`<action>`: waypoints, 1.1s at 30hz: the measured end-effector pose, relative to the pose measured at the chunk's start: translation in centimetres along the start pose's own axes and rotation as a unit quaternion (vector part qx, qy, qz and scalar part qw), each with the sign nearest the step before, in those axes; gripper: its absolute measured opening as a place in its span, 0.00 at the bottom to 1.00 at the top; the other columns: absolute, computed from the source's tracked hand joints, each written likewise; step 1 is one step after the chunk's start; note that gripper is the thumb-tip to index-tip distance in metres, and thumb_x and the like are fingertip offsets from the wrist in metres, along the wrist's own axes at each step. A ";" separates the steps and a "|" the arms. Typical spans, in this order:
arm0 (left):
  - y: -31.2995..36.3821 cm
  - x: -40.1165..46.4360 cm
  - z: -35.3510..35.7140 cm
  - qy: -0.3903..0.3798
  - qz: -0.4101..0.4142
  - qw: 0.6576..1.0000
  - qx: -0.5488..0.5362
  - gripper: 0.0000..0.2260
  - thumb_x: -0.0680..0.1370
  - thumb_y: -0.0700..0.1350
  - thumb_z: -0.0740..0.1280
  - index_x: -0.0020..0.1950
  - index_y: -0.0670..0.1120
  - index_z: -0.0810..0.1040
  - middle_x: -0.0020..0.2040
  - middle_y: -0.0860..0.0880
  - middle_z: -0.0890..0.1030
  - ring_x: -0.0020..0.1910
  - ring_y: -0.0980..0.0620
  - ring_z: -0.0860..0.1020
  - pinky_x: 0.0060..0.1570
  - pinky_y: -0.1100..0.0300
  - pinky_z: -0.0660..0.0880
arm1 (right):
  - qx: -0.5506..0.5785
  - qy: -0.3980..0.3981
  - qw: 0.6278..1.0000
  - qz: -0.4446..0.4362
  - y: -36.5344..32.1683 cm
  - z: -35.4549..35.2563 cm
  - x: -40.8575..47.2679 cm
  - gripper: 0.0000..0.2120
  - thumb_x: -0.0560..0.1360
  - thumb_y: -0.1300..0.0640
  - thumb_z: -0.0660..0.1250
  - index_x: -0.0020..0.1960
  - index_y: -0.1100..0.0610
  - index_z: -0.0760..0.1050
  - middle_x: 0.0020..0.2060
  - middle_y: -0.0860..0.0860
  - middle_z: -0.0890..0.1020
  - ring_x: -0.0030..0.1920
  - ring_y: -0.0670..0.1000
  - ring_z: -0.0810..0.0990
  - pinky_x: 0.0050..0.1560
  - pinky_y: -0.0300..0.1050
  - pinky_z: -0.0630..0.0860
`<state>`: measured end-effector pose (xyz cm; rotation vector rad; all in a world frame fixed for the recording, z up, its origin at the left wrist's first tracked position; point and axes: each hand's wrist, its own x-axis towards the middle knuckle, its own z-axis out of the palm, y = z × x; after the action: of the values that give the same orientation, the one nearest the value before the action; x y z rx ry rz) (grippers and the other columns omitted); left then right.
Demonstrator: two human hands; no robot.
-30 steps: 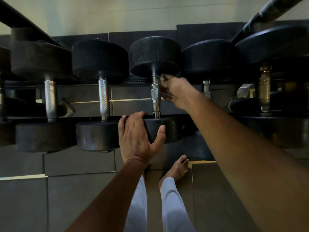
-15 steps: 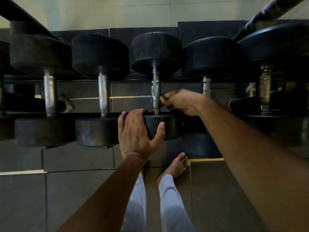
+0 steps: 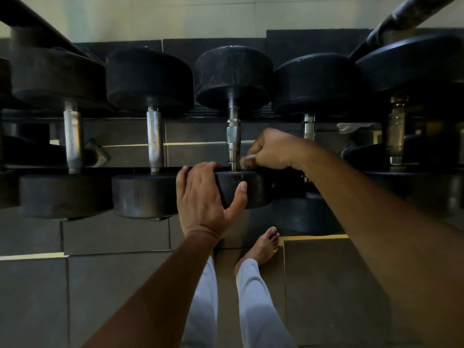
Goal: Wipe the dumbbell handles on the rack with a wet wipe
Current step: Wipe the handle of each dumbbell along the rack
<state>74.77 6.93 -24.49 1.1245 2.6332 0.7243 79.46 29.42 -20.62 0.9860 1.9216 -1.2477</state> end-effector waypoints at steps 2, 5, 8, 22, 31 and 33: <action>0.1 0.0 0.0 -0.001 -0.003 1.000 0.000 0.25 0.80 0.65 0.61 0.61 0.45 0.77 0.53 0.47 0.80 0.56 0.47 0.79 0.77 0.46 0.63 | 0.010 0.020 0.998 -0.050 -0.9 -1.0 -0.3 0.05 0.79 0.51 0.76 0.55 0.47 0.89 0.46 0.42 0.88 0.49 0.42 0.83 0.46 0.40 0.77; 0.1 0.0 -0.1 -0.002 -0.006 1.000 0.000 0.25 0.80 0.65 0.61 0.61 0.45 0.76 0.53 0.47 0.80 0.56 0.47 0.79 0.77 0.46 0.63 | 0.023 0.157 0.972 -0.175 -2.8 -1.2 0.4 0.09 0.81 0.52 0.74 0.60 0.49 0.87 0.51 0.44 0.88 0.50 0.40 0.83 0.51 0.41 0.78; 0.1 0.1 -0.1 0.002 -0.006 1.000 -0.002 0.25 0.79 0.65 0.61 0.61 0.45 0.76 0.53 0.47 0.80 0.56 0.47 0.79 0.77 0.46 0.63 | -0.105 0.309 0.909 -0.259 -3.9 -0.5 2.0 0.11 0.82 0.48 0.71 0.62 0.45 0.86 0.54 0.46 0.89 0.53 0.47 0.87 0.54 0.45 0.80; 1.0 0.0 -1.3 -0.040 -0.030 0.999 0.008 0.36 0.82 0.68 0.59 0.75 0.38 0.70 0.67 0.42 0.79 0.73 0.47 0.75 0.86 0.49 0.48 | -0.467 0.210 0.830 -0.220 -6.5 -1.9 2.6 0.13 0.79 0.62 0.63 0.56 0.48 0.83 0.45 0.49 0.85 0.41 0.55 0.81 0.43 0.50 0.81; 1.3 -1.5 -1.8 -0.053 -0.077 0.994 -0.056 0.44 0.83 0.71 0.59 0.85 0.39 0.56 0.84 0.41 0.65 0.86 0.52 0.57 0.85 0.57 0.41 | -0.450 0.007 0.877 -0.165 -8.5 -1.7 1.9 0.14 0.86 0.45 0.61 0.67 0.42 0.81 0.59 0.45 0.84 0.57 0.53 0.81 0.58 0.51 0.79; 1.2 -1.6 -1.9 -0.058 -0.081 0.993 -0.062 0.45 0.83 0.72 0.58 0.86 0.40 0.55 0.85 0.42 0.63 0.87 0.53 0.54 0.84 0.59 0.39 | -0.452 -0.015 0.879 -0.151 -9.1 -2.0 2.0 0.13 0.86 0.45 0.63 0.65 0.42 0.83 0.56 0.43 0.85 0.54 0.51 0.82 0.54 0.48 0.78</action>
<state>75.97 5.83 -22.29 0.8814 2.5087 0.7526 70.49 29.32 -17.46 0.1745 2.3091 -0.3581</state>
